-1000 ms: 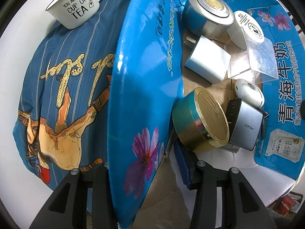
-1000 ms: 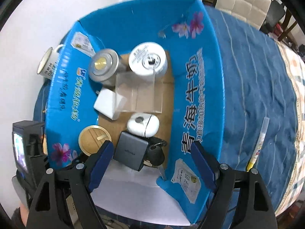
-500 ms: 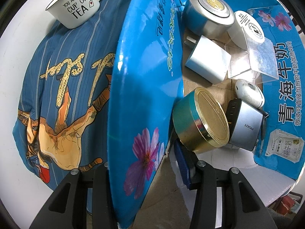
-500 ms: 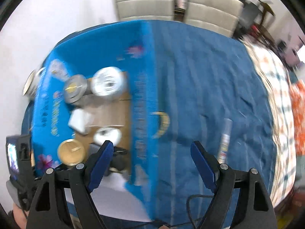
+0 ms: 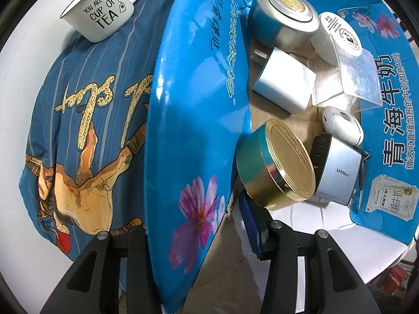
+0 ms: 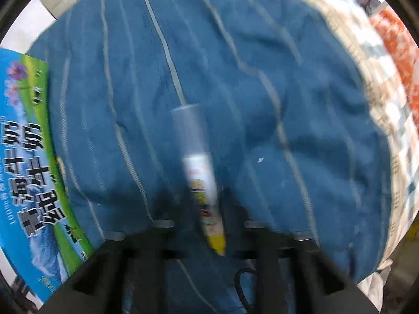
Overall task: Organize rigid objects
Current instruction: 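Grasp the white-yellow marker pen with the right tool, then lower the marker pen into the box beside the earbud case and release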
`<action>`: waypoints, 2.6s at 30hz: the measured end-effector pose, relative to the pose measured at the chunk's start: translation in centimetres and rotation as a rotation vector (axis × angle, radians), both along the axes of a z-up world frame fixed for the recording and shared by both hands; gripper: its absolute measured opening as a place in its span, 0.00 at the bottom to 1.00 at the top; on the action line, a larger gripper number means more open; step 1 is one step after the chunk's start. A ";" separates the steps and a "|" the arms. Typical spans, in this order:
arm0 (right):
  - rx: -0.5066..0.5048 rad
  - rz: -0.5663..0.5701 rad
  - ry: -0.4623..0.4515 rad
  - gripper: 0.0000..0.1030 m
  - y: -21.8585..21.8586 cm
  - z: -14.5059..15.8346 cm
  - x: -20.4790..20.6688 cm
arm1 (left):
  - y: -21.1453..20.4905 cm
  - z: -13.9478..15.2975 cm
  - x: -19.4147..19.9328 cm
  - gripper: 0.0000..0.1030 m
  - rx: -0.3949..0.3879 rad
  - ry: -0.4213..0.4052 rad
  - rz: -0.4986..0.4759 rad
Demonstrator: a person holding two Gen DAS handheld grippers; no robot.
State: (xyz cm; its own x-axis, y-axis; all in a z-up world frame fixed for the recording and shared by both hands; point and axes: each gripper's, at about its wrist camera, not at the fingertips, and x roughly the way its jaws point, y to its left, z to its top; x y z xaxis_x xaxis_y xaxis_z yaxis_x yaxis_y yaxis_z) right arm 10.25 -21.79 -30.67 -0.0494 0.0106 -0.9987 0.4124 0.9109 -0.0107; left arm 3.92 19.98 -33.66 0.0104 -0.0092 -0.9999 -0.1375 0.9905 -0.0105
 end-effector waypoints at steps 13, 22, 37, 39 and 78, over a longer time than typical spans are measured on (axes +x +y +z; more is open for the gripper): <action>0.243 0.179 -0.225 0.16 9.8 13.7 1.4 | -0.2 -0.1 0.1 0.41 -0.001 -0.002 0.000; 0.180 0.399 -0.148 0.16 21.4 9.9 2.4 | -0.1 -0.1 0.2 0.42 -0.001 0.005 -0.003; 0.030 0.434 -0.088 0.15 24.9 4.5 4.0 | -0.4 -0.3 0.6 0.42 -0.001 0.011 -0.012; 0.030 0.431 -0.075 0.16 25.0 4.2 4.2 | -0.4 -0.3 0.6 0.42 0.000 0.012 -0.013; 0.002 0.414 -0.196 0.98 24.5 7.6 6.3 | -0.5 -0.6 0.9 0.42 -0.004 0.013 -0.010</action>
